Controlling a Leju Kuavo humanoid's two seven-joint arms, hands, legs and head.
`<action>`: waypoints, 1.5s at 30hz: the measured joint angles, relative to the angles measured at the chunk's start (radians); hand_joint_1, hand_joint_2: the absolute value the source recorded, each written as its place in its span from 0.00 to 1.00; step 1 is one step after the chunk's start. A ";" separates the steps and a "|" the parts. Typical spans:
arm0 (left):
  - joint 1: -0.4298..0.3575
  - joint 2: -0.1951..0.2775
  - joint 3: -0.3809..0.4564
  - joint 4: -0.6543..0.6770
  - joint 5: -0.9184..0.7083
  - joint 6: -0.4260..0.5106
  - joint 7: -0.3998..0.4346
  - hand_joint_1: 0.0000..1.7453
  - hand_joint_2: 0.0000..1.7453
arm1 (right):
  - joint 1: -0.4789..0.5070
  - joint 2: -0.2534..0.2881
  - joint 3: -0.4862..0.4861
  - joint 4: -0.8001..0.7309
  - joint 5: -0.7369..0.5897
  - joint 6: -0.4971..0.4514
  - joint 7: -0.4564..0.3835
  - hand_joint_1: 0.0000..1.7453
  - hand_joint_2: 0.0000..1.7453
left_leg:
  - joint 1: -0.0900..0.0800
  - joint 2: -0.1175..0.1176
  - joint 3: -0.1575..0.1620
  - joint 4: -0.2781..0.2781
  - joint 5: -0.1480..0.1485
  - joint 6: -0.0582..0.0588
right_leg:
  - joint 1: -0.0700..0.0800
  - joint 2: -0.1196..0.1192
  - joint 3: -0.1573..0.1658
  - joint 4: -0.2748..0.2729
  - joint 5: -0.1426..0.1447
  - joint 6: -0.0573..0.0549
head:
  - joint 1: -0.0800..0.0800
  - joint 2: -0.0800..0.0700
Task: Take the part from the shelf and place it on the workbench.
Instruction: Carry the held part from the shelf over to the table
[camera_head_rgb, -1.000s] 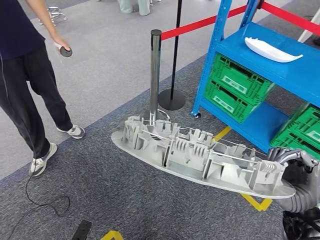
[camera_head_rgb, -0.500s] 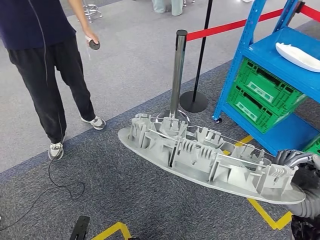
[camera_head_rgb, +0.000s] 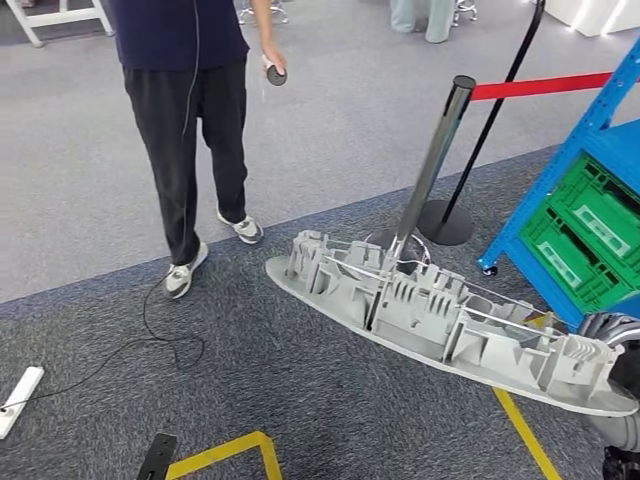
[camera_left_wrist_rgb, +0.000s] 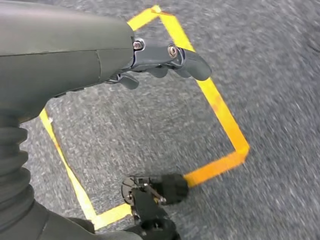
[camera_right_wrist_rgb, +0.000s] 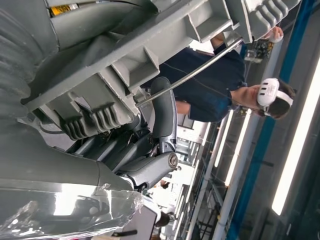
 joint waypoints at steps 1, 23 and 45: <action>0.002 0.000 0.000 0.000 0.000 0.001 -0.001 0.00 1.00 | 0.003 0.002 -0.004 -0.006 0.001 -0.001 0.000 1.00 1.00 | 0.000 -0.014 0.001 0.000 0.000 0.000 | 0.000 0.010 0.024 -0.057 0.037 -0.003 | 0.000 0.000; -0.007 0.004 0.010 0.000 0.054 -0.081 -0.020 0.00 1.00 | 0.003 0.040 -0.025 -0.028 -0.009 0.014 -0.008 1.00 1.00 | 0.000 0.106 -0.001 -0.002 -0.003 -0.025 | 0.008 -0.119 0.139 -0.263 0.096 0.000 | -0.004 0.000; 0.003 0.024 0.018 0.000 0.027 -0.071 -0.010 0.00 1.00 | -0.011 0.053 -0.019 -0.009 -0.010 0.017 -0.028 1.00 1.00 | 0.006 0.042 -0.148 0.274 -0.112 -0.055 | -0.004 -0.035 0.123 -0.267 0.116 -0.029 | 0.002 0.000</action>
